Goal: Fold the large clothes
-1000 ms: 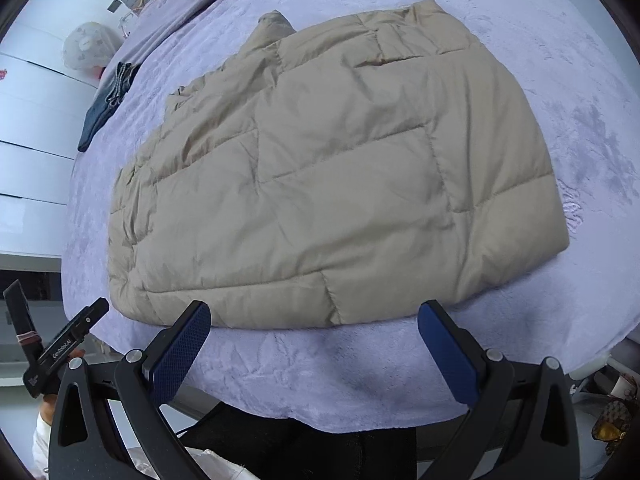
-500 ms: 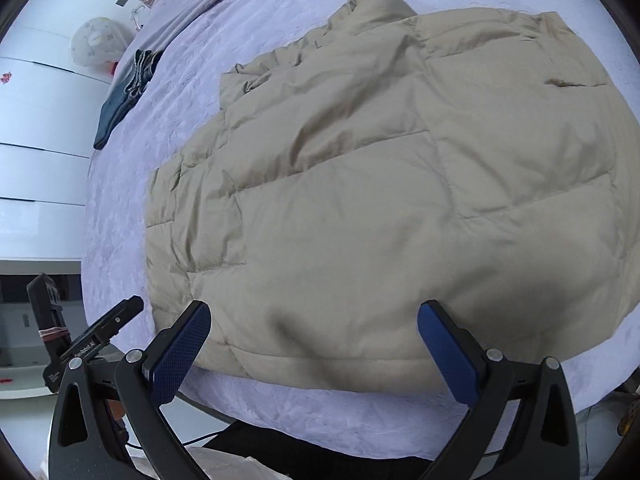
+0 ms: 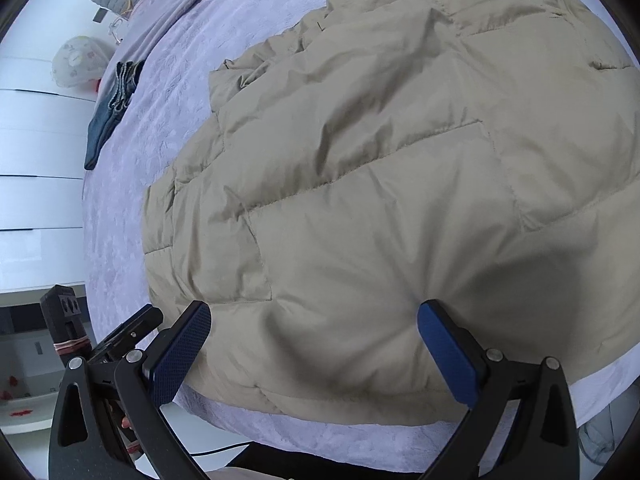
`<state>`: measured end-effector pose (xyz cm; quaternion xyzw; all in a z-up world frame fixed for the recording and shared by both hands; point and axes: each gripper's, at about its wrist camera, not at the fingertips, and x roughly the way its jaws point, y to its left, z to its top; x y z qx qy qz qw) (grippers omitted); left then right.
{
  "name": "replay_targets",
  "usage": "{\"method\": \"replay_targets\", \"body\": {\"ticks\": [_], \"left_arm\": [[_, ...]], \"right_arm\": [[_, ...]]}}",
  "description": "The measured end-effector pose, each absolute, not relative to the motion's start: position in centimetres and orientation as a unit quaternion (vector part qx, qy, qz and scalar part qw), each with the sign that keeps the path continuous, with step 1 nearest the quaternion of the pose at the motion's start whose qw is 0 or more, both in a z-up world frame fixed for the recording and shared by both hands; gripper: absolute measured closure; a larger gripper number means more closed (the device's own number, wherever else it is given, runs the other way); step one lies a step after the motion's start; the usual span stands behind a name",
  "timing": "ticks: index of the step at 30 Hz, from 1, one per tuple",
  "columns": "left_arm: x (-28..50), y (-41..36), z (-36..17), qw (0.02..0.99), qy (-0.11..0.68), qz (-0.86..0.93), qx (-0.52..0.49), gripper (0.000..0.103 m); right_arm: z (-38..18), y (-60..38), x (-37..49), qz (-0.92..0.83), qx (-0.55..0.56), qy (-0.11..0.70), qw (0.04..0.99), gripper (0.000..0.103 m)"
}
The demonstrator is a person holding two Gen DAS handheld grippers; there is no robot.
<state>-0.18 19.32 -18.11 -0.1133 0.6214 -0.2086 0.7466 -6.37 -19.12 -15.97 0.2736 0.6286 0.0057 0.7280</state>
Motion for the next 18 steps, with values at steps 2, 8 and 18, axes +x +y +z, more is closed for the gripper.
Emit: {"method": "replay_targets", "body": {"ticks": [2,8,18], "left_arm": [[0.9,20.2,-19.3,0.723,0.626,-0.249,-0.155,0.0],[3.0,19.0,-23.6,0.635,0.652,-0.335,-0.243,0.0],[4.1,12.1,-25.5,0.607,0.672,-0.371,-0.206,0.021]], "right_arm": [[-16.1,-19.0,-6.3,0.004,0.269,0.632,0.727,0.0],[-16.5,-19.0,-5.9,0.0,0.263,0.639,0.723,0.0],[-16.8,-18.7,-5.5,-0.007,0.258,0.643,0.721,0.0]]}}
